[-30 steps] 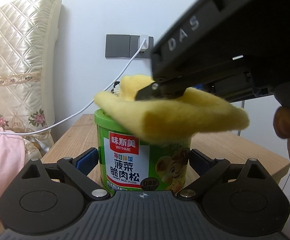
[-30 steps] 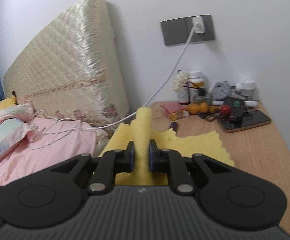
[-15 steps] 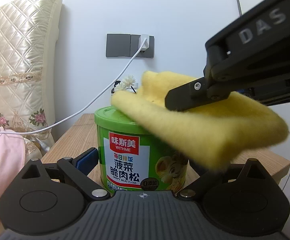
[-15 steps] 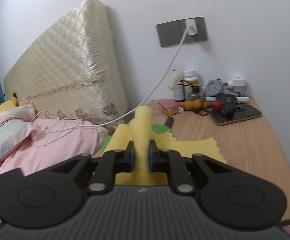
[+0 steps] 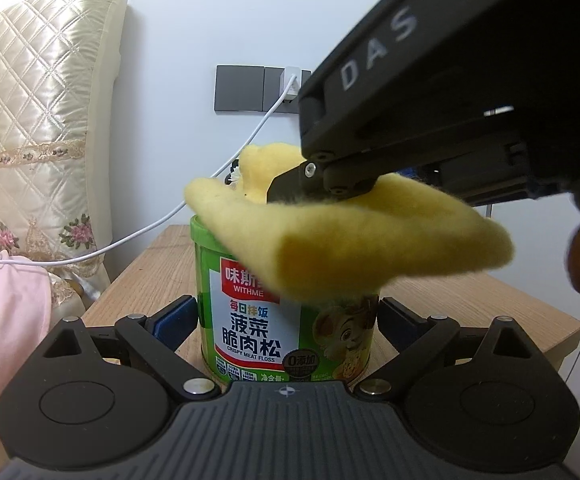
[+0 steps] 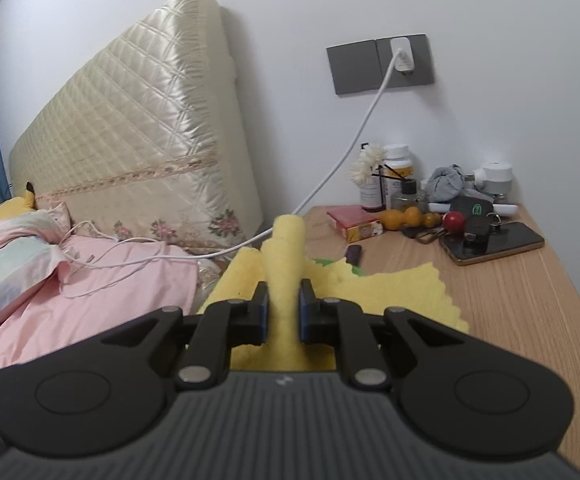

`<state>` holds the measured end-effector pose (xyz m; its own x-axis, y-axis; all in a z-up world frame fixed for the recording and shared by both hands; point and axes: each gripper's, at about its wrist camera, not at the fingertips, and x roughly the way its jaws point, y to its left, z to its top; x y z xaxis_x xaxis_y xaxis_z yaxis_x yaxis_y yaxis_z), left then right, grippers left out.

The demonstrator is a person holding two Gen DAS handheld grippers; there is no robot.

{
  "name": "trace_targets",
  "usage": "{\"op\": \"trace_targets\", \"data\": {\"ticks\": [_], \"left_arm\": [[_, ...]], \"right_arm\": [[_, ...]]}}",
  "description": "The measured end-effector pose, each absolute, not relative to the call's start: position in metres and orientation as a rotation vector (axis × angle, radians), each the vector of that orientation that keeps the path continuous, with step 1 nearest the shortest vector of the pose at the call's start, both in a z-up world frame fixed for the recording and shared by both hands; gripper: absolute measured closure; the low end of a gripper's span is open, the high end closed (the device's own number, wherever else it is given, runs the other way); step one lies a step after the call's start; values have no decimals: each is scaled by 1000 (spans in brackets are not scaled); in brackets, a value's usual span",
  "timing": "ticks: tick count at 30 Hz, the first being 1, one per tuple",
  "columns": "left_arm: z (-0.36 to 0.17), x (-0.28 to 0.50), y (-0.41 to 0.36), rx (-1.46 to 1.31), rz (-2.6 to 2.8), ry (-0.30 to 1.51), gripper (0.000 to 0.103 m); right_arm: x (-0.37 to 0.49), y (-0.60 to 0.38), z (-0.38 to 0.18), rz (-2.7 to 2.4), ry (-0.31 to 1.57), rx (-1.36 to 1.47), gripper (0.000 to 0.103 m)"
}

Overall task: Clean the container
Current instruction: 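Wipe the canister lid with the cloth in the right gripper while the left tool watches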

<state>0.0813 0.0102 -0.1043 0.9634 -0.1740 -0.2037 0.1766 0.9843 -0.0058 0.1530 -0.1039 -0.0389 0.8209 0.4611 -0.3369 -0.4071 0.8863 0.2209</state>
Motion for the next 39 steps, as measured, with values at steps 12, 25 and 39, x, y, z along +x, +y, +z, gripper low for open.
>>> {"op": "trace_targets", "data": {"ticks": [12,25,39], "left_arm": [[-99,69,1,8,-187,224,6],[-104,90,8,7,-188,231,6],[-104,80,8,19,-201,234,6]], "right_arm": [[149,-107,-41,462,397,138,88],[145,-110,-44,461,400,134,88],[131,-120,-33,486,407,145,88]]}}
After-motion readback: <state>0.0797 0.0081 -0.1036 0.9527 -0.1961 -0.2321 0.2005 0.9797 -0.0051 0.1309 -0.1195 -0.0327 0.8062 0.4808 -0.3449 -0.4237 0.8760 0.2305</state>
